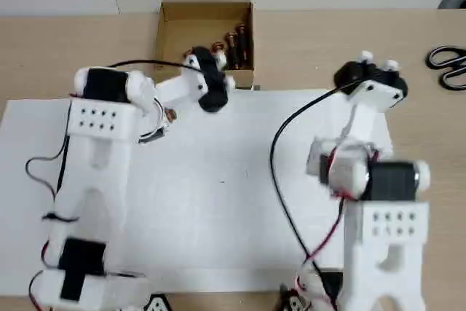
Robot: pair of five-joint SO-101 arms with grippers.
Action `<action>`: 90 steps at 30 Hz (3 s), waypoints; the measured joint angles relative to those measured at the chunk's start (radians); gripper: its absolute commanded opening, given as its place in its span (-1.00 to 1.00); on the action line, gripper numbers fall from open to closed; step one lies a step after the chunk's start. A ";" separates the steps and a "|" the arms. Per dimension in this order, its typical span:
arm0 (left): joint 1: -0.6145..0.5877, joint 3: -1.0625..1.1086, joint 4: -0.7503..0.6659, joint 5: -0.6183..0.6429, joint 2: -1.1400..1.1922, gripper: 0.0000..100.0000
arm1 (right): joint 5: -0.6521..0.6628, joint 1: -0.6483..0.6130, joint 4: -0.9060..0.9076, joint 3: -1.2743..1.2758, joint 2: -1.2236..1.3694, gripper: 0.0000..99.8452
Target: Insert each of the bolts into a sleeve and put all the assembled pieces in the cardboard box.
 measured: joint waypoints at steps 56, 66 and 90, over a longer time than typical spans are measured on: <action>0.319 1.146 -0.802 1.562 -1.386 -0.99 | 0.448 -0.589 -0.942 0.962 -0.684 -1.00; 0.324 1.146 -0.802 1.562 -1.386 -0.99 | 0.448 -0.631 -0.942 0.962 -0.684 -1.00; 0.304 1.191 -0.809 1.562 -1.392 -0.99 | 0.391 -0.703 -0.827 0.888 -0.684 -1.00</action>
